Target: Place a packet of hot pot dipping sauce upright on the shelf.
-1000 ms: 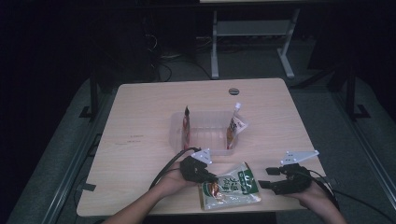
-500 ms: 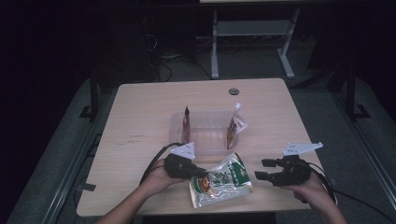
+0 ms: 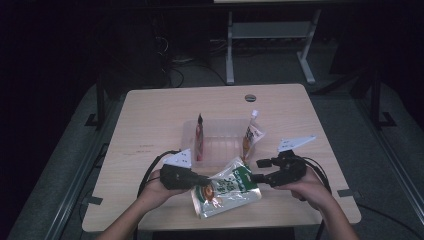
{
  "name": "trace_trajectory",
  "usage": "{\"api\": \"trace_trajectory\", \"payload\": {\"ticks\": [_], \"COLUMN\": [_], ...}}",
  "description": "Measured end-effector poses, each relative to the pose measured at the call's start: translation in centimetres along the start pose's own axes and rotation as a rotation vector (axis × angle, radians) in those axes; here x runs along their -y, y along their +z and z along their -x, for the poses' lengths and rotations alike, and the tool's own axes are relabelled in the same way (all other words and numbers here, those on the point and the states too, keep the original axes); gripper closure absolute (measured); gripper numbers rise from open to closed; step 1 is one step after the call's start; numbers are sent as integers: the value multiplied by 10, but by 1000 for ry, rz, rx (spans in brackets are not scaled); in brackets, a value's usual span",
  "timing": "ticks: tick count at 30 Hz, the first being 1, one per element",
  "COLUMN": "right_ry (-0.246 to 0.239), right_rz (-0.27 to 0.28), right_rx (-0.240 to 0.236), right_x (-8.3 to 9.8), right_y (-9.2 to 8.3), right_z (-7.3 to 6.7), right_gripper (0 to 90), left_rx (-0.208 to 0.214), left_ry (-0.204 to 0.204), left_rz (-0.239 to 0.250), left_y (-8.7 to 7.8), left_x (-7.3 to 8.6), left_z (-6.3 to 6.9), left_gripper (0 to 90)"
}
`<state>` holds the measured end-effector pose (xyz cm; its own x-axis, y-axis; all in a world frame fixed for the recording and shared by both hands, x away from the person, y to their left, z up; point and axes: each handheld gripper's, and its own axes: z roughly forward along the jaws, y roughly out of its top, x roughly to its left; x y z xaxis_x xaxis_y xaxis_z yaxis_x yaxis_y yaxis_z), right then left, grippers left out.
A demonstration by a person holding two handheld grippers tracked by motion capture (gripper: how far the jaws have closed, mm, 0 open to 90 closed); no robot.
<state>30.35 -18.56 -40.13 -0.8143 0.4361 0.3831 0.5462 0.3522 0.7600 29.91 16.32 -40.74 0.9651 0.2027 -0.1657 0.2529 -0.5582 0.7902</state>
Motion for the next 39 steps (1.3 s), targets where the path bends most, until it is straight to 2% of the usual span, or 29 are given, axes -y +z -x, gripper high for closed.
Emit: {"api": "trace_trajectory", "payload": {"ticks": [4,11,18,30,35,37,39], "right_ry": [-14,-14,-14,-23,-61,-91,-96], "right_rz": [-10,-33,-31,-35,-39,-43,-44], "right_rx": [-27,-69,-112,-156,-163,-158,-162], "right_x": [-6,-1,-1,-1,-2,-2,-3], "right_y": [13,23,22,23,24,24,25], "right_z": [-2,-2,-1,-3,-5,-6,-6], "right_gripper": [305,383,594,803,879,890,896], "left_rx": [-2,8,12,-1,-1,2,6], "left_ry": [-2,12,15,7,13,5,-2], "left_rz": [20,34,33,38,37,39,42], "left_y": [-5,-5,-4,-5,-5,-5,-4], "left_x": [1,-4,-3,-1,0,1,3], "left_z": [0,4,4,0,-1,-3,-4], "left_gripper": [900,900,900,900,900,899,898]}}
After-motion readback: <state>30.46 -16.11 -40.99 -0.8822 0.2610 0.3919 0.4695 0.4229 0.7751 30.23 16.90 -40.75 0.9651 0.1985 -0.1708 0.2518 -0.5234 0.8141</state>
